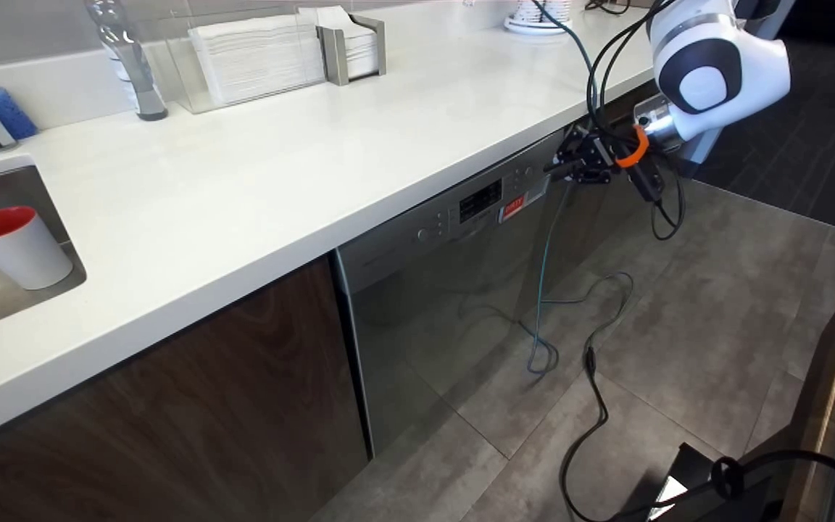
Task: Press a button on the oven
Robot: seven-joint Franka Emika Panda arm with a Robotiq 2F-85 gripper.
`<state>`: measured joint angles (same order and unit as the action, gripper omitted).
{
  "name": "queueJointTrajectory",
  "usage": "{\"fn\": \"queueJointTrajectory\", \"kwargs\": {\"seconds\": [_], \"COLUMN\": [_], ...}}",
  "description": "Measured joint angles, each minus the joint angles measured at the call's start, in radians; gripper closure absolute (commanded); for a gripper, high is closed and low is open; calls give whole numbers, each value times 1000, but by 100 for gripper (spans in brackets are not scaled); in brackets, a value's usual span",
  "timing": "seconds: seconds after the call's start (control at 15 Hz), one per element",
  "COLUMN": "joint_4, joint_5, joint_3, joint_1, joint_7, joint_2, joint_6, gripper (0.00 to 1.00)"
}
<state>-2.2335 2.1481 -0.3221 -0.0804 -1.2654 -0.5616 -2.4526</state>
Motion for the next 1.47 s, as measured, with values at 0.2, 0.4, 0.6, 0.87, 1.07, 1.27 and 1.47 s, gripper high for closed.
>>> {"fn": "queueJointTrajectory", "kwargs": {"seconds": [0.2,0.4,0.6,0.87,1.07,1.27,1.47], "joint_4": [-24,-64,-116,-192,-251,-310,-361], "joint_5": [-125,-260,-413,-627,-798,-990,-1196], "joint_3": [-6,-9,-8,-11,-23,-37,-27], "joint_1": [0,0,3,28,70,107,111], "joint_7": [4,7,27,84,150,243,362], "joint_2": [24,68,119,185,235,294,369], "joint_6": [-56,-128,-214,-319,-385,-417,-429], "gripper": [20,0,0,0,0,0,0]}}
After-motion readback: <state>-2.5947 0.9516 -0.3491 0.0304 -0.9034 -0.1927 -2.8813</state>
